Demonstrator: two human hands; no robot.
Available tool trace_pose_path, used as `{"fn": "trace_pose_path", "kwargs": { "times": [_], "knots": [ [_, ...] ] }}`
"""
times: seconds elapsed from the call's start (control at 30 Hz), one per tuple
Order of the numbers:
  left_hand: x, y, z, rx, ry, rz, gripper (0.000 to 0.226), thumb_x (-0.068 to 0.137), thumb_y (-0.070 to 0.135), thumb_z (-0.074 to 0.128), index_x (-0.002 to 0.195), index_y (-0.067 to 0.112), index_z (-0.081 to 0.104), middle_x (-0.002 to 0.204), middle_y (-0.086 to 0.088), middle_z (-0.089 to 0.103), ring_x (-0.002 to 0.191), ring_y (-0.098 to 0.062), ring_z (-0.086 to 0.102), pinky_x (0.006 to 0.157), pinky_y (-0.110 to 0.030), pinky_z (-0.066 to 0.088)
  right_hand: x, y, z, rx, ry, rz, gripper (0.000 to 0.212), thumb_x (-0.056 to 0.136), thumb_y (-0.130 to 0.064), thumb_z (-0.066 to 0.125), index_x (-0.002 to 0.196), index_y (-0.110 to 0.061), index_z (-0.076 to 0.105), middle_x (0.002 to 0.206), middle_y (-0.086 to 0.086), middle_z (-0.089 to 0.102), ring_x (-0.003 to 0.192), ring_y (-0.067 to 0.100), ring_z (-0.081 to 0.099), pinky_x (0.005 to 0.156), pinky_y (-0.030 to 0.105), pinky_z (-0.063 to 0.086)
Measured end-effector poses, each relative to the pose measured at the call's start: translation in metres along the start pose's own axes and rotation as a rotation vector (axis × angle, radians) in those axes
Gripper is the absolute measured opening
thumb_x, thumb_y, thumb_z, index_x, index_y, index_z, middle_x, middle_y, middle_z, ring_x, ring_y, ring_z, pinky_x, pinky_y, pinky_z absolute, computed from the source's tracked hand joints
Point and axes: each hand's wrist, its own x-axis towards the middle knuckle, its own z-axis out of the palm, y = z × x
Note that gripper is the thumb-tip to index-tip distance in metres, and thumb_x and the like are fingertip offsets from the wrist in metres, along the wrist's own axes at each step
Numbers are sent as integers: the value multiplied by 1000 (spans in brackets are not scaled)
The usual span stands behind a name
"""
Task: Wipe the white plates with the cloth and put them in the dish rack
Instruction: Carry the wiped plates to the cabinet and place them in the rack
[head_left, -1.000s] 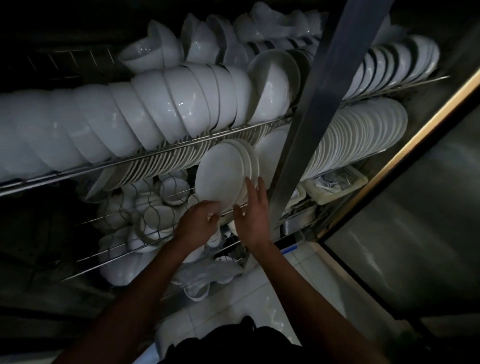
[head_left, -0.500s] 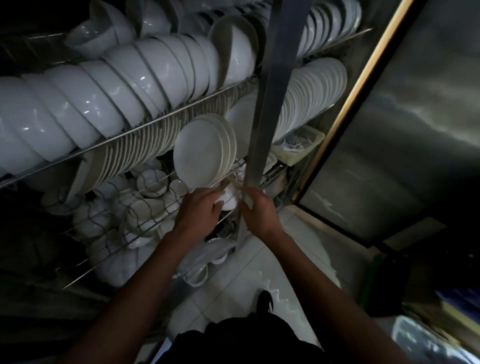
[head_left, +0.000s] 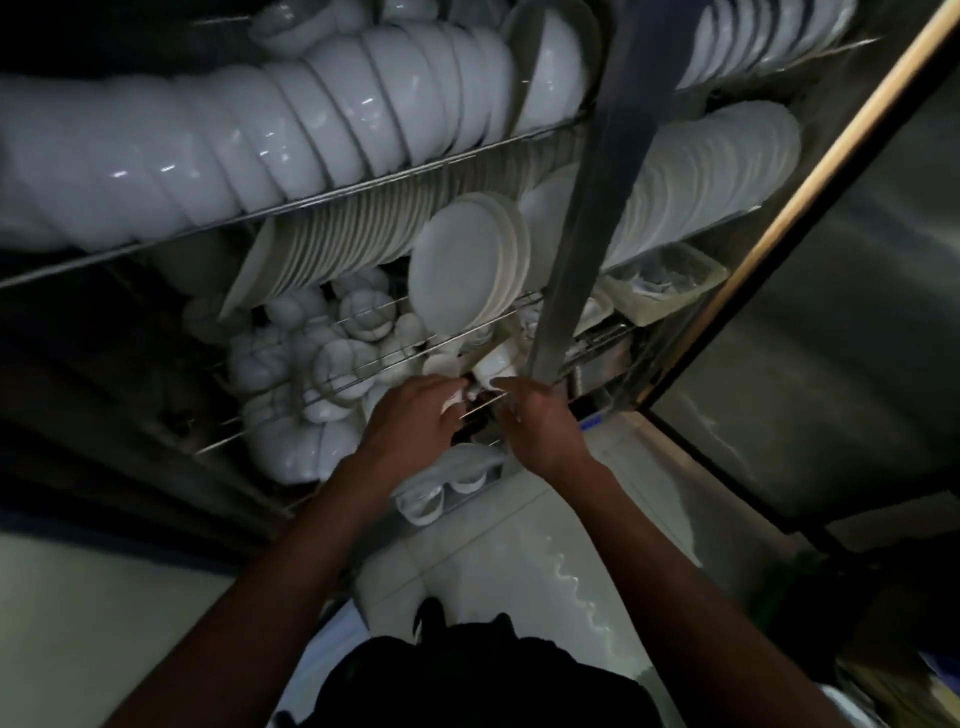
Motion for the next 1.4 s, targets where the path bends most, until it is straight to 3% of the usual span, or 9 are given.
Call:
{"fn": "trace_pose_path", "kwargs": {
  "times": [0.23, 0.43, 0.53, 0.63, 0.77, 0.9, 1.13, 1.23, 1.4],
  "knots": [
    [-84, -32, -29, 82, 43, -327, 39, 98, 31, 54, 137, 29, 59, 139, 0, 60, 126, -23, 54, 103, -37, 44, 0, -49, 44, -16, -198, -238, 38, 95, -19, 57, 133, -19, 60, 127, 7, 66, 113, 28, 63, 96, 41, 50],
    [-178, -52, -61, 86, 136, -579, 39, 98, 26, 58, 137, 24, 62, 137, -6, 63, 121, -29, 60, 98, -38, 49, -17, -115, 93, 11, -403, -461, 37, 96, -20, 57, 133, -19, 61, 124, 7, 68, 112, 25, 63, 95, 32, 49],
    [-238, -69, -70, 79, 162, -688, 34, 98, 24, 58, 132, 19, 64, 129, -11, 66, 113, -33, 64, 92, -40, 52, -37, -150, 123, 19, -524, -565, 35, 96, -21, 57, 131, -21, 62, 122, 5, 70, 110, 22, 65, 92, 34, 52],
    [-298, -86, -77, 132, 203, -822, 39, 100, 32, 54, 139, 24, 58, 135, -4, 63, 120, -28, 60, 95, -39, 51, -63, -185, 157, -3, -649, -628, 37, 98, -24, 55, 134, -23, 60, 123, 6, 68, 113, 23, 63, 95, 34, 50],
    [-366, -103, -99, 163, 287, -932, 43, 101, 38, 51, 144, 30, 52, 141, 2, 59, 125, -24, 57, 98, -37, 49, -104, -247, 201, -66, -809, -724, 40, 102, -31, 50, 141, -25, 53, 139, 3, 58, 127, 21, 53, 105, 35, 44],
    [-439, -120, -129, 210, 362, -1055, 43, 102, 37, 49, 144, 28, 52, 138, 0, 61, 123, -25, 58, 96, -37, 49, -141, -315, 239, -86, -848, -900, 42, 103, -30, 50, 144, -25, 49, 141, 0, 56, 130, 17, 51, 104, 29, 42],
    [-563, -122, -160, 222, 488, -1303, 34, 100, 35, 52, 132, 27, 61, 134, 6, 63, 121, -21, 58, 93, -36, 50, -211, -419, 301, -169, -884, -1203, 44, 99, -21, 51, 143, -20, 50, 144, 2, 54, 131, 20, 49, 110, 36, 40],
    [-614, -116, -165, 220, 562, -1404, 35, 100, 33, 53, 134, 26, 59, 133, 1, 64, 120, -26, 58, 92, -41, 51, -245, -464, 324, -198, -916, -1347, 45, 96, -19, 54, 142, -19, 52, 145, 2, 53, 130, 23, 49, 109, 37, 40],
    [-685, -112, -170, 244, 649, -1605, 43, 101, 36, 51, 143, 28, 51, 140, 2, 60, 124, -25, 55, 92, -38, 50, -305, -528, 360, -160, -968, -1510, 43, 98, -21, 52, 141, -23, 52, 145, -1, 53, 129, 21, 50, 109, 37, 42]
  ]
}}
